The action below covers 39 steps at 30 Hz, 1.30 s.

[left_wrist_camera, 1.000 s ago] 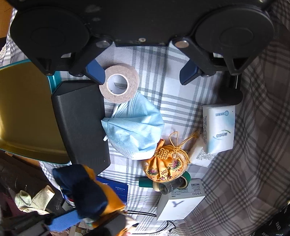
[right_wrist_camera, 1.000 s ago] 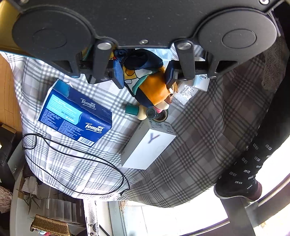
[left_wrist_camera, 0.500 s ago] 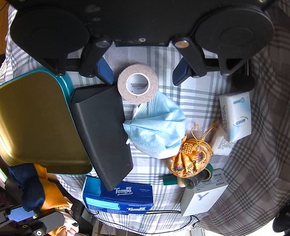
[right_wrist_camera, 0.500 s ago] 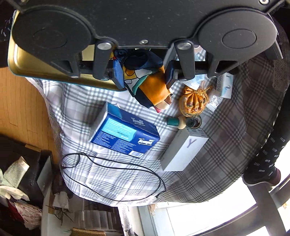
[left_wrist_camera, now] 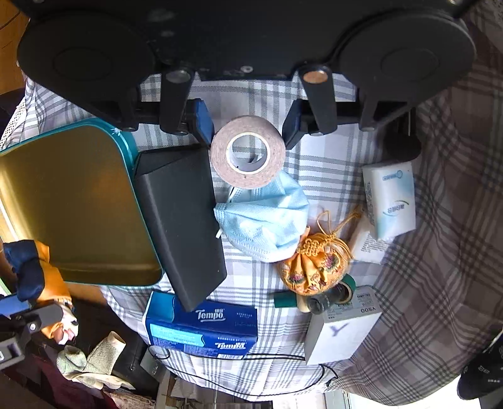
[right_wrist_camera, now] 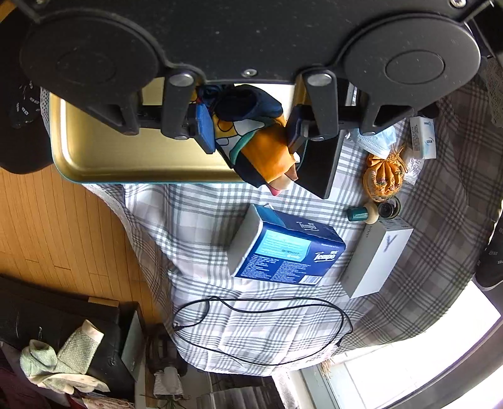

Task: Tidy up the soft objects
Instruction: 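Lift the doll with the right gripper and release it into the gold tray, then move the right gripper to the green-capped bottle beside the tape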

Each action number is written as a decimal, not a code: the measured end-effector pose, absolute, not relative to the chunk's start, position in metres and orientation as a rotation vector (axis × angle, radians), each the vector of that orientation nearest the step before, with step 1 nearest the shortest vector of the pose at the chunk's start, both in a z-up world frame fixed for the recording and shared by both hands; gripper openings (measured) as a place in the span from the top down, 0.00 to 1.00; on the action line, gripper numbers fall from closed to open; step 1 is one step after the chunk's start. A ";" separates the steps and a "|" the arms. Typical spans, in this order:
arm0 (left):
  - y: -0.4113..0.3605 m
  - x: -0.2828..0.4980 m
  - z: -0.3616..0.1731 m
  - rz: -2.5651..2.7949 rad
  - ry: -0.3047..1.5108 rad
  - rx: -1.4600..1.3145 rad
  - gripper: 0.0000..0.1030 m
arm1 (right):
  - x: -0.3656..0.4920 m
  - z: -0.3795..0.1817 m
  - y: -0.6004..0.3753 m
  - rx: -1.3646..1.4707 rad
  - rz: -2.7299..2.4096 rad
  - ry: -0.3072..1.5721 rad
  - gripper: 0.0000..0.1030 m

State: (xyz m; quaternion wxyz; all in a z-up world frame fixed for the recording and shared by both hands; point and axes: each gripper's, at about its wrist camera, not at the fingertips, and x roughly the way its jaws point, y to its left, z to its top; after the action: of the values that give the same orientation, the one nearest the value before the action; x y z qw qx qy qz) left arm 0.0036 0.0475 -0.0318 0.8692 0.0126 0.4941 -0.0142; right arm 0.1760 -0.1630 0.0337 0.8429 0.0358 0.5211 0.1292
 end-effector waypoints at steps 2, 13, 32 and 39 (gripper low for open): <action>0.044 0.001 -0.018 -0.028 1.017 0.036 0.57 | 0.177 0.032 -0.171 0.088 0.252 1.116 0.53; -0.022 0.016 0.027 -0.166 0.969 0.044 0.57 | 0.178 0.033 -0.222 0.134 0.116 1.113 0.53; -0.111 0.030 0.027 -0.245 0.955 0.138 0.21 | 0.168 0.046 -0.245 0.161 0.059 1.014 0.49; -0.094 0.030 0.028 -0.202 0.962 0.105 0.11 | 0.168 0.042 -0.241 0.140 0.051 1.026 0.49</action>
State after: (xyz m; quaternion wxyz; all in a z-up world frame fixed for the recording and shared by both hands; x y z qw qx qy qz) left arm 0.0302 -0.0937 0.0277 0.8803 0.0505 0.4617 -0.0969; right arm 0.1681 -0.2405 0.0418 0.8686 0.0669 0.4903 0.0245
